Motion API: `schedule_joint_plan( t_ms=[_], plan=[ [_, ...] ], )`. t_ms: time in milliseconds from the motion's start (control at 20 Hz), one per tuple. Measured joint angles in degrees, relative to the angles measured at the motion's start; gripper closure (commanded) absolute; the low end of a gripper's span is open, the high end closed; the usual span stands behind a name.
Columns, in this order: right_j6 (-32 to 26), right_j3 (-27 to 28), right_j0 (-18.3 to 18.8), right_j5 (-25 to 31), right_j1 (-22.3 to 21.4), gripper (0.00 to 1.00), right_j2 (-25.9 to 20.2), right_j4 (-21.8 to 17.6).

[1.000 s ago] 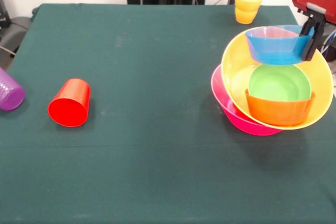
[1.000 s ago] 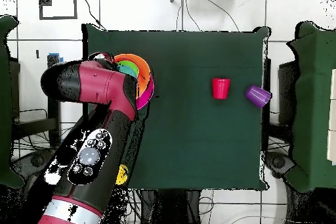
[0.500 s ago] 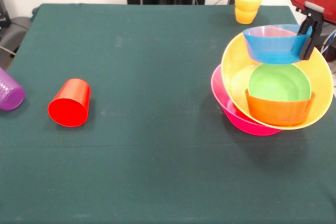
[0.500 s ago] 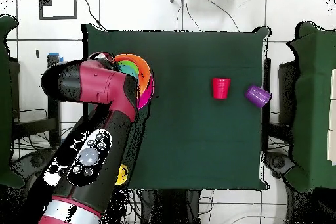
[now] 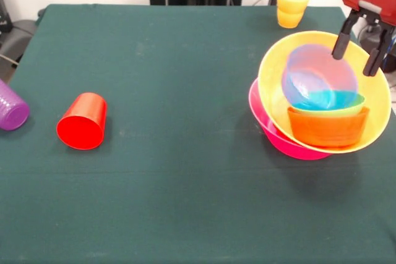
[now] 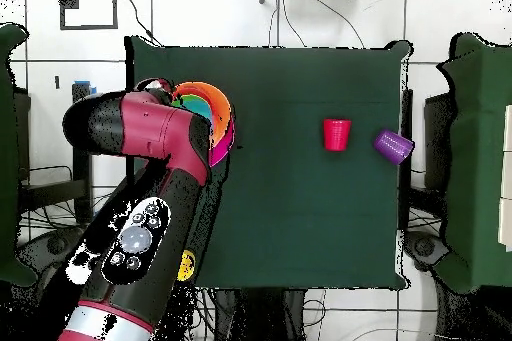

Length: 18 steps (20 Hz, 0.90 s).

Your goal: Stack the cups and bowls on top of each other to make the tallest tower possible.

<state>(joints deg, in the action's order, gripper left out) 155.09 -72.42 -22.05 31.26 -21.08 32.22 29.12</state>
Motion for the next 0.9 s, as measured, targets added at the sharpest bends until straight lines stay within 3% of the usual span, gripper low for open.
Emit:
schedule_joint_plan(
  t_ms=[900],
  plan=[
    [0.0, 0.0, -0.3, 0.1, -0.3, 0.0, 0.5, 1.2]
  ],
)
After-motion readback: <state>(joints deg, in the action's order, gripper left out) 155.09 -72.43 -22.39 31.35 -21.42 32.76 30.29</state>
